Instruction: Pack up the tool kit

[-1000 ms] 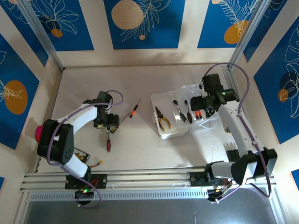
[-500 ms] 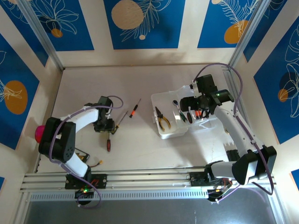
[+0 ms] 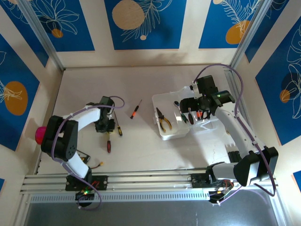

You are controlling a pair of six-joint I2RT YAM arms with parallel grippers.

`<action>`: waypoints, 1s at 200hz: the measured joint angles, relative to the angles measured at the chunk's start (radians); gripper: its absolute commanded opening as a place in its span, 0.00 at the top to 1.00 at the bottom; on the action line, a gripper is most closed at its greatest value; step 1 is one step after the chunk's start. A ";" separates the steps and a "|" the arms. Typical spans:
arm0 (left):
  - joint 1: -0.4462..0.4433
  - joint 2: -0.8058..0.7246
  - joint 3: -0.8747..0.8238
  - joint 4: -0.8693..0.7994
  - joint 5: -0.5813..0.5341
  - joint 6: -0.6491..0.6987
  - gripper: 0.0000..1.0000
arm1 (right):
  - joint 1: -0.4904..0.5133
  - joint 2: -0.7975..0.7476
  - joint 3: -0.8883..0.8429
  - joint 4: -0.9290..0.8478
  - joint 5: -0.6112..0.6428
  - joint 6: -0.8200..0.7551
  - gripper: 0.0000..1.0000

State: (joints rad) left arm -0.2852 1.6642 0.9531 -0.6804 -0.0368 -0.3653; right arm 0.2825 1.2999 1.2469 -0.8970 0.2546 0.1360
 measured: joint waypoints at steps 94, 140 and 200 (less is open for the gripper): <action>0.000 -0.039 0.022 -0.011 0.012 0.002 1.00 | 0.006 -0.025 -0.019 0.015 -0.038 0.000 0.03; -0.001 -0.168 0.095 -0.002 0.081 0.004 1.00 | 0.020 -0.069 -0.071 0.089 -0.174 0.029 0.03; -0.140 -0.196 0.220 0.090 0.196 -0.051 1.00 | 0.154 -0.031 -0.121 0.301 -0.376 0.105 0.03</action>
State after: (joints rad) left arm -0.4255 1.4681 1.1736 -0.5907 0.1589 -0.4160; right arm 0.4362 1.2686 1.1255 -0.5964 -0.1215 0.2413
